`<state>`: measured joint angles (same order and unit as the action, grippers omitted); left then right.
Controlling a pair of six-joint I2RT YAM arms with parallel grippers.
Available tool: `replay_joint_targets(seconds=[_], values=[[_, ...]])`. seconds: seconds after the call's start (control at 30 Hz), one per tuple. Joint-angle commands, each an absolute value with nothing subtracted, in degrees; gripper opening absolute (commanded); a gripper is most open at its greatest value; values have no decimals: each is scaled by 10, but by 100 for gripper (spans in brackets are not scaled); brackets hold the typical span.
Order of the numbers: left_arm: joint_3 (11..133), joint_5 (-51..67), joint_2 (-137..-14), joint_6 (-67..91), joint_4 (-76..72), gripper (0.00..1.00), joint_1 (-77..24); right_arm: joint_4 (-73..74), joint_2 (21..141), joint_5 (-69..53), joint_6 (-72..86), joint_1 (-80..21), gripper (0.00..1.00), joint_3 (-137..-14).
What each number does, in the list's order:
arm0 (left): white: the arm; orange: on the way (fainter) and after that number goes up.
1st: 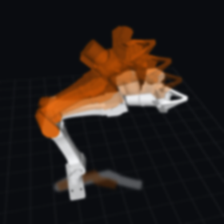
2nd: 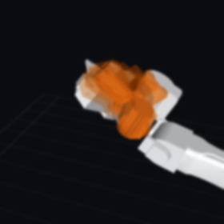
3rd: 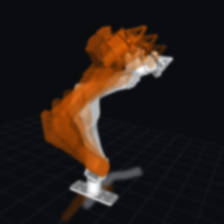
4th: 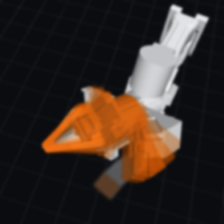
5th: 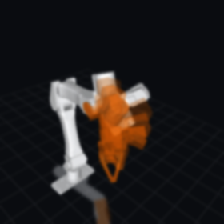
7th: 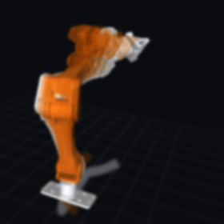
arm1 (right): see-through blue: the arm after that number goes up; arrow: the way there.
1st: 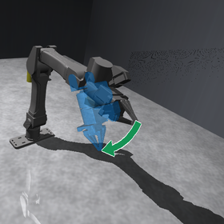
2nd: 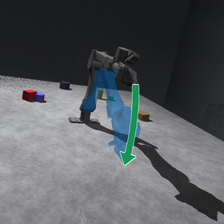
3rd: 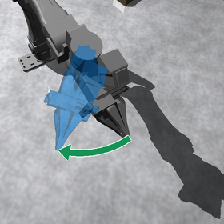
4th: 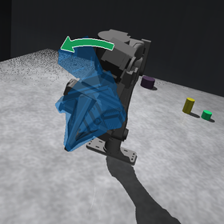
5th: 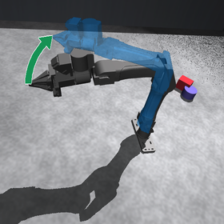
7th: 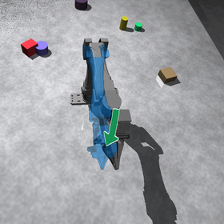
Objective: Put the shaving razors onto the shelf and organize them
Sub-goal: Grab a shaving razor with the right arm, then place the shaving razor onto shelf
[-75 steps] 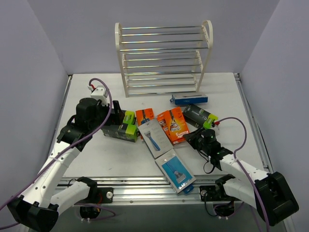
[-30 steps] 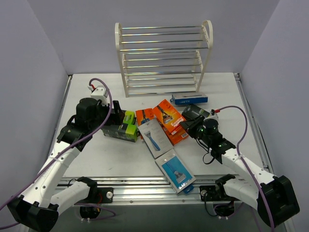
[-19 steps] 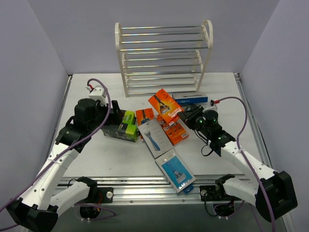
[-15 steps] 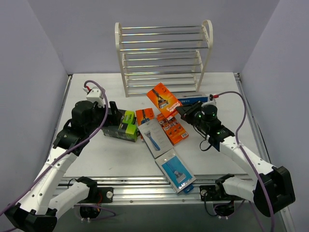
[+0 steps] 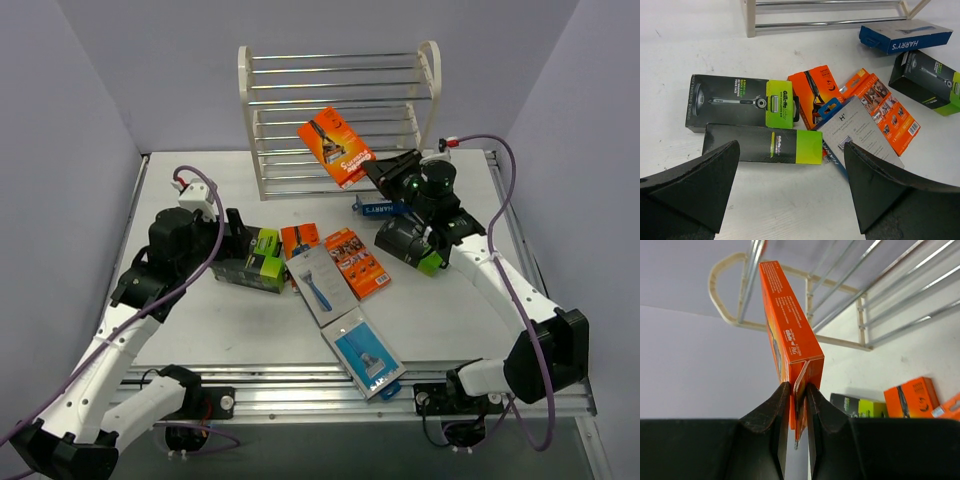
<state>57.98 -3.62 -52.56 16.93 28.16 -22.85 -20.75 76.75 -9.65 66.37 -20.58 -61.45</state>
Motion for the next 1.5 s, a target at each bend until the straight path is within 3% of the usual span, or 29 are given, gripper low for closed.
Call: replay_joint_targets(seconds=[0.0, 0.5, 0.87, 1.03, 1.47], values=[[582, -39, -528, 168, 252, 94, -230, -232, 785, -120, 666, -192, 0, -679], [583, -17, -561, 172, 251, 94, -229, -227, 823, -180, 676, -125, 0, -777], [583, -6, -566, 177, 249, 94, -229, -236, 777, -208, 668, -116, 0, -640], [584, 0, -574, 178, 249, 94, -229, -236, 781, -238, 661, -117, 0, -645], [584, 0, -588, 178, 250, 94, -229, -207, 886, -325, 654, -117, 0, -881]])
